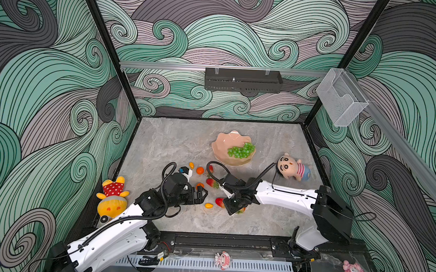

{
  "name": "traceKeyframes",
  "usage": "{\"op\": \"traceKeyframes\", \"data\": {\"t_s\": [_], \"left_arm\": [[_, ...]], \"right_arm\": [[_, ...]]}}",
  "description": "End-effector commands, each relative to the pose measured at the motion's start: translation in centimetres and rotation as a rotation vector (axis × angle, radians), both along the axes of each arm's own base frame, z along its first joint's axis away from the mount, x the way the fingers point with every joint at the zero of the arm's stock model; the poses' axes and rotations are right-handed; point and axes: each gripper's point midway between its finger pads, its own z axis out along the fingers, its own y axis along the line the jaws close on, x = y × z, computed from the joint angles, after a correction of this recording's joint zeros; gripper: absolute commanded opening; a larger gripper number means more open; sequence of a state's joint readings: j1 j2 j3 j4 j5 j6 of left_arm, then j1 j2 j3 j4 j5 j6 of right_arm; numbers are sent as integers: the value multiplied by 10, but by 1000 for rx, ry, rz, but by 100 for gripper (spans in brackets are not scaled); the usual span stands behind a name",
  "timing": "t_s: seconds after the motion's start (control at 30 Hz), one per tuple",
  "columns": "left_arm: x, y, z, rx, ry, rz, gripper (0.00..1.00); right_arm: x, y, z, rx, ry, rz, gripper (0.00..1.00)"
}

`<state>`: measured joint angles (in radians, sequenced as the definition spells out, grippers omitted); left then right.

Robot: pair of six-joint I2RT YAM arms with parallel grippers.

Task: Arrange fruit in a fruit bowl
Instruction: Pick up the fruit from the bottom-center of the table.

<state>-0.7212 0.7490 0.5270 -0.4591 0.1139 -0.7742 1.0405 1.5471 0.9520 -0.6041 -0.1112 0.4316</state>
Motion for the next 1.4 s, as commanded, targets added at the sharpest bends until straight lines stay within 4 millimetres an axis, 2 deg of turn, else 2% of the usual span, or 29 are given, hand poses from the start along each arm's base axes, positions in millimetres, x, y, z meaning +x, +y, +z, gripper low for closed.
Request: {"op": "traceKeyframes", "data": {"t_s": [0.0, 0.17, 0.3, 0.53, 0.9, 1.1, 1.23, 1.37], "left_arm": [[6, 2, 15, 17, -56, -10, 97], [16, 10, 25, 116, -78, -1, 99], [26, 8, 32, 186, -71, -8, 99], [48, 9, 32, 240, -63, 73, 99], [73, -2, 40, 251, -97, 100, 99], [87, -8, 48, 278, -135, 78, 99], [95, -11, 56, 274, -158, 84, 99], [102, -15, 66, 251, -195, 85, 99]], "right_arm": [[4, -8, 13, 17, -62, -27, 0], [13, -16, 32, 58, -164, -55, 0], [26, -26, 44, 54, -254, -93, 0], [50, -44, 60, -11, -417, -131, 0], [71, -42, 74, -59, -534, -48, 0], [84, -44, 90, -31, -562, -81, 0], [86, -40, 95, 30, -509, -90, 0], [97, -48, 98, 34, -477, -131, 0]]}}
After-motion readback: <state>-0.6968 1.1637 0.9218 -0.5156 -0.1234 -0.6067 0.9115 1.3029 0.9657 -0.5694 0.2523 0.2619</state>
